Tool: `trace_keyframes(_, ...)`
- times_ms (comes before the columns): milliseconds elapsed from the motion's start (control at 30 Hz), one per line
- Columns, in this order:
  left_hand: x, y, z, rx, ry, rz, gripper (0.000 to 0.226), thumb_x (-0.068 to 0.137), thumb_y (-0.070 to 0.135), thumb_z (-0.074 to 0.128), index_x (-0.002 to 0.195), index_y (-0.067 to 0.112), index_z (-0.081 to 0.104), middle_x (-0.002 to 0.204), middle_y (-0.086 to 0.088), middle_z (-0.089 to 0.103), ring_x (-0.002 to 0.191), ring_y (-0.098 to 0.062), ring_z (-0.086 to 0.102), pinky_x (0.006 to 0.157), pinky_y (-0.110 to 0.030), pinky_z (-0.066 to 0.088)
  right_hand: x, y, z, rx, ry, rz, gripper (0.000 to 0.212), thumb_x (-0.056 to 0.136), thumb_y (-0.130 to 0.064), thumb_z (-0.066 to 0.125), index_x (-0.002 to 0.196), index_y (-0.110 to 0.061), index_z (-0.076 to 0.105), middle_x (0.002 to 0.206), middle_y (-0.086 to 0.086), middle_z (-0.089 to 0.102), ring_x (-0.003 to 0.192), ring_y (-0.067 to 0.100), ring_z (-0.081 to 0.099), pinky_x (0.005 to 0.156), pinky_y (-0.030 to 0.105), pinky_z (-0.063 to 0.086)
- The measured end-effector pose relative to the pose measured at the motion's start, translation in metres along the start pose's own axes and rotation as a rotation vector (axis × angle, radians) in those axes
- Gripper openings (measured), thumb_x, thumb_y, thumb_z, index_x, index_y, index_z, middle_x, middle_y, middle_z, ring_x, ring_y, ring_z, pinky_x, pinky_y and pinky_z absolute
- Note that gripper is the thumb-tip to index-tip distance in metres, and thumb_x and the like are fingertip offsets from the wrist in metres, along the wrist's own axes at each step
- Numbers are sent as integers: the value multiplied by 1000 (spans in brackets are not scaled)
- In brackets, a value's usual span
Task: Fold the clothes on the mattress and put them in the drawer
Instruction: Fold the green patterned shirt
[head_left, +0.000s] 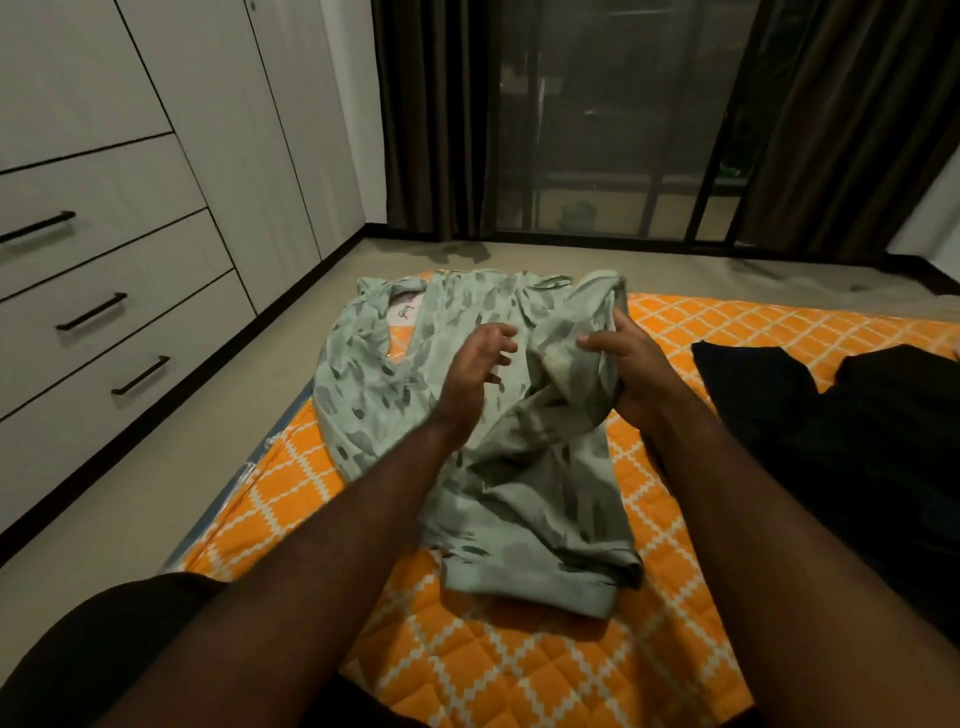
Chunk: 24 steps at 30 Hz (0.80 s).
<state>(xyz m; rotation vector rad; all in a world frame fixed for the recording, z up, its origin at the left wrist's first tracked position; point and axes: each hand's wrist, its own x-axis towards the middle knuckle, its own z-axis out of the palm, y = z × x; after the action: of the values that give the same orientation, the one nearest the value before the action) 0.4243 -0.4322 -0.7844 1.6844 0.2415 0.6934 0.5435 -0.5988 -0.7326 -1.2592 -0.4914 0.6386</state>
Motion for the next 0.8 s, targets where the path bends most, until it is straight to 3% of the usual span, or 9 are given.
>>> trace_keyframes(167,18,-24,-19,-142,-221,-282,64,103,61,23,141,21,54,134,0,66,118,-31,61,90,-43,47,10,-26,-19,-46,-115,16,68,86,10,45,143,-25,55,130,16,68,113,36,67,93,47,55)
trace_keyframes(300,21,-34,-6,-139,-459,-296,63,100,66,26,147,30,49,145,9,58,94,-31,58,66,-33,39,12,-30,-31,135,-240,26,73,85,8,36,152,-20,42,139,22,61,125,40,61,103,51,52)
trace_keyframes(400,19,-31,8,-16,-594,-358,49,101,64,29,141,44,50,144,12,56,84,-19,58,61,-28,37,15,-25,-35,215,-269,39,74,86,5,35,155,-20,37,142,27,57,131,44,56,107,54,49)
trace_keyframes(467,17,-28,17,174,-649,-389,40,107,54,27,139,42,49,136,10,56,94,-14,62,68,-26,44,19,-19,-40,199,-265,36,73,84,5,39,153,-19,39,144,28,55,133,47,52,112,59,42)
trace_keyframes(533,18,-32,23,425,-638,-345,43,110,46,30,136,27,57,131,2,60,111,-18,61,87,-30,47,23,-15,-44,157,-242,45,72,83,4,45,150,-19,44,143,26,56,131,47,55,110,59,43)
trace_keyframes(567,19,-36,23,552,-600,-326,44,109,46,32,124,21,65,126,-3,65,110,-20,62,90,-32,46,24,-15,-46,129,-214,45,70,83,5,47,149,-20,47,140,24,59,126,44,59,105,56,48)
trace_keyframes(667,22,-52,11,841,-424,-300,40,103,42,50,89,12,74,89,-5,71,81,-17,63,74,-30,45,29,-13,-48,-49,20,-44,61,88,1,64,145,-19,52,131,15,67,116,37,67,89,45,59)
trace_keyframes(733,21,-59,-3,912,-334,-338,22,92,31,61,92,19,79,89,1,73,79,-13,63,72,-25,46,33,-7,-53,-232,214,-136,76,86,-8,78,152,-22,44,142,4,60,124,26,63,96,40,57)
trace_keyframes(800,18,-58,-12,952,-341,-394,19,86,26,63,95,21,79,92,2,74,84,-15,65,72,-25,48,36,3,-58,-395,307,-173,94,85,-15,83,160,-26,28,159,0,39,138,17,46,110,39,47)
